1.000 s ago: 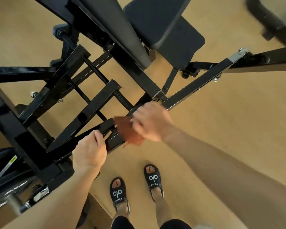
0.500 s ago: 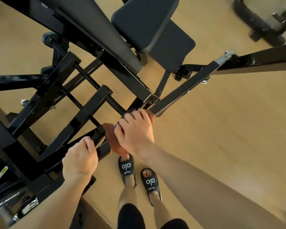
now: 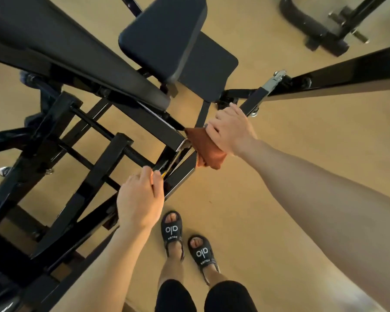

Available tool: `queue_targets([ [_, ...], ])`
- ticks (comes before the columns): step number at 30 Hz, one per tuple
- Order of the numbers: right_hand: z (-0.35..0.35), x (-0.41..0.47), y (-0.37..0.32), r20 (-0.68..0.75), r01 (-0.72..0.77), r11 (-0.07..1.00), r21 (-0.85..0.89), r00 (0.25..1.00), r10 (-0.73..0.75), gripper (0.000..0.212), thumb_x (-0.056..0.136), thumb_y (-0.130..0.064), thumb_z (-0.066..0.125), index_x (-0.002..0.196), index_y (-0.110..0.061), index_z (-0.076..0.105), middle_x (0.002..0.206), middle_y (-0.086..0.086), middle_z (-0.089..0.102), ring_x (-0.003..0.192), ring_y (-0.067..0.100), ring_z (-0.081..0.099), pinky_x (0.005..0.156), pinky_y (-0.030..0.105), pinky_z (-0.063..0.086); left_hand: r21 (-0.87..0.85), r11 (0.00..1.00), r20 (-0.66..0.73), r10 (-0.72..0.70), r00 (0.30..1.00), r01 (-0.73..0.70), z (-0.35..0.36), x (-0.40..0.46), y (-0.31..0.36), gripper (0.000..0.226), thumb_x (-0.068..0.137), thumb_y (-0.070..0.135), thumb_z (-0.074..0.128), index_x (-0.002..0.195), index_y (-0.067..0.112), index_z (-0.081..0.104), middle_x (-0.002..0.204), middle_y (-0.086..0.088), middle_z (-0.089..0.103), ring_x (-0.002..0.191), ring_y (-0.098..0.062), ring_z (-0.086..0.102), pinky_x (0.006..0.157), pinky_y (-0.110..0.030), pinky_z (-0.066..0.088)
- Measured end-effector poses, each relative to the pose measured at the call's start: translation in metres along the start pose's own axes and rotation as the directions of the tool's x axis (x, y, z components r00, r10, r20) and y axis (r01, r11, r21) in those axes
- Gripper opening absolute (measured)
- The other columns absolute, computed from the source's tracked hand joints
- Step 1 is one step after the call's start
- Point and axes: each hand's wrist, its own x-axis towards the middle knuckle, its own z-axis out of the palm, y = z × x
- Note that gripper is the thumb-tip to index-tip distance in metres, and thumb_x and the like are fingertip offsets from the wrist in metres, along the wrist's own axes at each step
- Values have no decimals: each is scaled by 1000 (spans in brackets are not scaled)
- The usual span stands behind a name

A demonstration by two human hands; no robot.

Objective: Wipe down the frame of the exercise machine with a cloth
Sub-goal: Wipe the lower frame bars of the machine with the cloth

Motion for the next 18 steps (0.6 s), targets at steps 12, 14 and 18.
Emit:
queue_targets([
  [12, 1, 29, 48, -38, -477, 846, 238, 866, 499, 46, 106, -41, 33, 113, -20, 74, 148, 4, 49, 147, 26, 27, 126, 45, 15, 32, 999, 145, -1, 989, -4, 45, 35, 28, 54, 101, 57, 8, 77, 30, 48, 51, 10, 52, 41, -1, 55, 39, -15, 39],
  [14, 11, 15, 7, -16, -531, 763, 369, 817, 577, 38, 106, -42, 37, 115, -26, 70, 164, 2, 30, 157, 24, 5, 128, 49, 7, 32, 999, 134, -2, 991, -2, 45, 34, 28, 54, 101, 55, 11, 77, 28, 51, 49, 9, 51, 40, -2, 55, 39, -17, 41],
  [18, 25, -19, -45, -54, -400, 811, 428, 884, 464, 39, 105, -42, 36, 108, -31, 72, 160, 3, 37, 157, 27, 5, 127, 55, 5, 20, 999, 163, -31, 986, 28, 45, 34, 27, 57, 105, 53, 16, 84, 22, 59, 55, 6, 56, 46, -8, 59, 47, -29, 54],
])
